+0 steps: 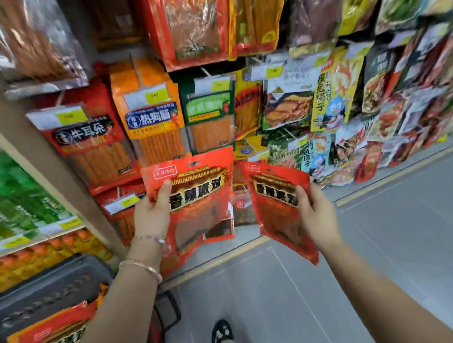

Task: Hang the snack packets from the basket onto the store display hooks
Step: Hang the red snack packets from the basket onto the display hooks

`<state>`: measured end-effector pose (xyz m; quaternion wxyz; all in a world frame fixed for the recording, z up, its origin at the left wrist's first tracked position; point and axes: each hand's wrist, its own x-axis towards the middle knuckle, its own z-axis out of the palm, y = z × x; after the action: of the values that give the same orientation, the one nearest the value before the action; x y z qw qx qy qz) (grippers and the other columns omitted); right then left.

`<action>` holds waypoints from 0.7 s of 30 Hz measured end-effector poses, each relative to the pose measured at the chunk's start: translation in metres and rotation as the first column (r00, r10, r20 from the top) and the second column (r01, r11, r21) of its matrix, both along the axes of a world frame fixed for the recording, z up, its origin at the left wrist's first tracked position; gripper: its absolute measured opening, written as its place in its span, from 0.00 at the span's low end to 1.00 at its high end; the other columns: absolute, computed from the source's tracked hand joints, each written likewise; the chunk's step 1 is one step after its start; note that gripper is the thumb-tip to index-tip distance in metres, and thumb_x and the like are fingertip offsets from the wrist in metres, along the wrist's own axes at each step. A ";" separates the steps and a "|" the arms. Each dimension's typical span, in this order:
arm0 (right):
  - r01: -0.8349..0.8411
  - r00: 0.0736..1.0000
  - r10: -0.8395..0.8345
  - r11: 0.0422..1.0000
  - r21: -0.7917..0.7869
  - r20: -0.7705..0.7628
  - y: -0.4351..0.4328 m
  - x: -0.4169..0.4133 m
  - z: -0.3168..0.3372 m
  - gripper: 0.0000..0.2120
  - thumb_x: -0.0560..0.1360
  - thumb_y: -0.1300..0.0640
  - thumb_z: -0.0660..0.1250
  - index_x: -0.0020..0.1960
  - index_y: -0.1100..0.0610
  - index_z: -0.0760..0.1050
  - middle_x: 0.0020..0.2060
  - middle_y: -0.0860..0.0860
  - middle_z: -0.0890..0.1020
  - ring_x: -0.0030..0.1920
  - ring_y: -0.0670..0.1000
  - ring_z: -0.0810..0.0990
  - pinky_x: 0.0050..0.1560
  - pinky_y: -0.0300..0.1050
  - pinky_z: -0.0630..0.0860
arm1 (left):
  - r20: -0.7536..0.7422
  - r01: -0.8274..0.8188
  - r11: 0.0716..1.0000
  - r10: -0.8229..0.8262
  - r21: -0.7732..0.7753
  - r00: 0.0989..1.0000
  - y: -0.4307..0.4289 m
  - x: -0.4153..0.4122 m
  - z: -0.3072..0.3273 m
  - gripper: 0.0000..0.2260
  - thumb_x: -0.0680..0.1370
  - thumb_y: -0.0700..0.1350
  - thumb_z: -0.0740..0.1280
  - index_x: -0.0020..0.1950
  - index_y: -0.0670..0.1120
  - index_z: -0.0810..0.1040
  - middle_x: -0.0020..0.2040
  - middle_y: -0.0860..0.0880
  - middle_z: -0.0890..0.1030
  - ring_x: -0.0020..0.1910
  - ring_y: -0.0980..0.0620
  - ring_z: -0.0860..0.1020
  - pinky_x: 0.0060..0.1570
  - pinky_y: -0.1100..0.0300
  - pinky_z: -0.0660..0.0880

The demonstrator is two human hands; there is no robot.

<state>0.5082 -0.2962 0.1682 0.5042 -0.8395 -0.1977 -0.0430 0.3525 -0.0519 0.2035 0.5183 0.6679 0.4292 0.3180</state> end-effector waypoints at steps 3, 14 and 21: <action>-0.048 0.997 0.043 0.996 0.080 0.066 0.042 0.032 0.038 0.10 0.81 0.50 0.57 0.45 0.53 0.72 0.36 0.45 0.76 0.41 0.48 0.74 0.39 0.44 0.64 | 0.074 -0.034 0.992 0.025 0.123 0.997 0.030 0.017 0.037 0.11 0.76 0.58 0.65 0.36 0.56 0.74 0.40 0.51 0.77 0.42 0.52 0.74 0.48 0.57 0.67; -0.174 0.979 0.109 0.890 0.421 0.174 0.176 0.119 0.191 0.18 0.80 0.47 0.57 0.52 0.62 0.73 0.39 0.56 0.75 0.41 0.54 0.73 0.44 0.48 0.69 | 0.451 -0.137 0.966 0.025 0.219 0.892 0.116 0.075 0.151 0.06 0.75 0.50 0.68 0.38 0.54 0.77 0.33 0.62 0.79 0.30 0.71 0.75 0.33 0.76 0.70; -0.213 0.976 0.156 0.800 0.561 0.149 0.227 0.161 0.260 0.25 0.80 0.48 0.59 0.68 0.65 0.67 0.64 0.56 0.74 0.60 0.49 0.73 0.55 0.38 0.67 | 0.560 -0.134 0.969 -0.005 0.206 0.829 0.138 0.106 0.188 0.07 0.74 0.48 0.69 0.37 0.50 0.80 0.31 0.58 0.81 0.34 0.60 0.79 0.40 0.60 0.78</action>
<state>0.6693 -0.0697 0.4284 0.7251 -0.6224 -0.2802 -0.0910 0.4586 0.0857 0.3917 0.5261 0.5883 0.2413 0.5648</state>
